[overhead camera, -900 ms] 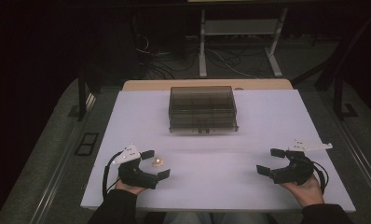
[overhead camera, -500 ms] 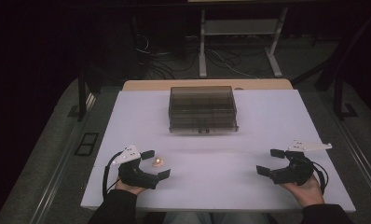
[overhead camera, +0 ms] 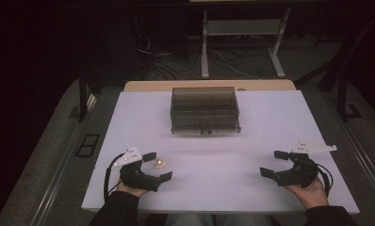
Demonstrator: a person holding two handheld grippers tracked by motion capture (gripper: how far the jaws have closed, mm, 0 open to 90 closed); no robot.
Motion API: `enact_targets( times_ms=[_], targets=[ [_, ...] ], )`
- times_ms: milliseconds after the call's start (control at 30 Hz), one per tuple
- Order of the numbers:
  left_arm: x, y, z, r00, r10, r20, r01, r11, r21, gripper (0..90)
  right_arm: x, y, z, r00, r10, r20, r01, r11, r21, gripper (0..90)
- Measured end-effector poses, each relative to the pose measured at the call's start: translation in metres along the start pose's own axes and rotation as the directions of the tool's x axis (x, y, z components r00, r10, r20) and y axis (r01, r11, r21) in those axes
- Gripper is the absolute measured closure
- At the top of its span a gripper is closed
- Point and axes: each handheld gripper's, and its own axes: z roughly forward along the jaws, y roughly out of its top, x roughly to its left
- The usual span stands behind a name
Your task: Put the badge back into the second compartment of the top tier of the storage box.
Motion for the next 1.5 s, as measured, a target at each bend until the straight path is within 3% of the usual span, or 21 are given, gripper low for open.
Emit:
enact_targets(
  times_ms=[300, 633, 967, 1500],
  targets=[
    [-0.001, 0.005, -0.004, 1.0000, 0.005, -0.002, -0.005, 0.9999, 0.009, 0.0, 0.001, -0.001, -0.001, 1.0000, 0.000, 0.008, 0.000, 1.000, 0.016, 0.3],
    [0.002, 0.016, -0.007, 0.9995, 0.029, -0.008, -0.029, 0.9979, 0.057, 0.0, 0.000, -0.001, -0.001, 0.9999, -0.007, 0.010, 0.007, 1.000, 0.021, 0.4],
    [0.008, 0.033, -0.011, 0.9983, 0.057, -0.011, -0.055, 0.9925, 0.109, 0.0, 0.000, -0.002, 0.000, 0.9999, -0.006, 0.013, 0.006, 1.000, 0.028, 0.4],
    [0.024, 0.040, -0.005, 0.9981, 0.058, -0.019, -0.054, 0.9853, 0.162, 0.0, 0.000, -0.002, 0.000, 0.9999, -0.005, 0.010, 0.005, 0.999, 0.039, 0.3]
  ],
)
